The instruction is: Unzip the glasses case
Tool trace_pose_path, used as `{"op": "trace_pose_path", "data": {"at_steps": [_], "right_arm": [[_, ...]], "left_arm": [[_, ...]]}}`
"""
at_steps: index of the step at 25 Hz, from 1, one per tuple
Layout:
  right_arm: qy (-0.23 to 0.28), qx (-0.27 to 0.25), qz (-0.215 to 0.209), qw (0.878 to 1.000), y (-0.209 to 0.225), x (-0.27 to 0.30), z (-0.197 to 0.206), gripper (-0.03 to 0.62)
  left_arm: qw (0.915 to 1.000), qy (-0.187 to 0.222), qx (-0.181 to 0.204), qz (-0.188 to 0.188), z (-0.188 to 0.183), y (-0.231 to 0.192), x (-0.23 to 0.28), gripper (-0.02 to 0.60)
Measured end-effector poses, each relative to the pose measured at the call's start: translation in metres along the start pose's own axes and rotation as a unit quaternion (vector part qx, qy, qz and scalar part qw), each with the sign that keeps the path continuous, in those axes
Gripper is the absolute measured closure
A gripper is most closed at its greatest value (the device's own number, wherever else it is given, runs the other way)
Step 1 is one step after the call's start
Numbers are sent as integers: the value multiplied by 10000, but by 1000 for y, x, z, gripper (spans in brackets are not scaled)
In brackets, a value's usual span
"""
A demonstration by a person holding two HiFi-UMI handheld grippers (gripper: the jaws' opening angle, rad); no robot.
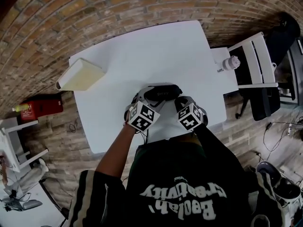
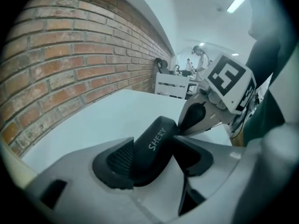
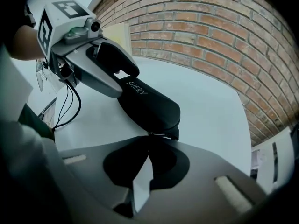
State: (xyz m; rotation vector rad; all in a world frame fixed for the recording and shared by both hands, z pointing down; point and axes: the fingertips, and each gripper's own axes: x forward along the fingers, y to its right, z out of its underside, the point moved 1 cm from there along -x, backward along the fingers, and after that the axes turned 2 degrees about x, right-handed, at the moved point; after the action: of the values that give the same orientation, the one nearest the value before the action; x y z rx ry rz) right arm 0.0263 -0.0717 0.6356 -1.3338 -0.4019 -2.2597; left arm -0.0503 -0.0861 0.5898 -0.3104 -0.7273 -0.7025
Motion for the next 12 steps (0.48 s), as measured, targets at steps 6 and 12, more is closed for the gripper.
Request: {"op": "trace_pose_path", "data": {"at_steps": [6, 12], "right_arm": [[48, -17, -22, 10000, -12, 2, 4, 579], [90, -78, 131, 9998, -7, 0, 5, 580]], "left_arm": [[9979, -285, 583, -58, 1, 10, 12, 315], [9983, -163, 564, 21, 1, 10, 11, 318]]}}
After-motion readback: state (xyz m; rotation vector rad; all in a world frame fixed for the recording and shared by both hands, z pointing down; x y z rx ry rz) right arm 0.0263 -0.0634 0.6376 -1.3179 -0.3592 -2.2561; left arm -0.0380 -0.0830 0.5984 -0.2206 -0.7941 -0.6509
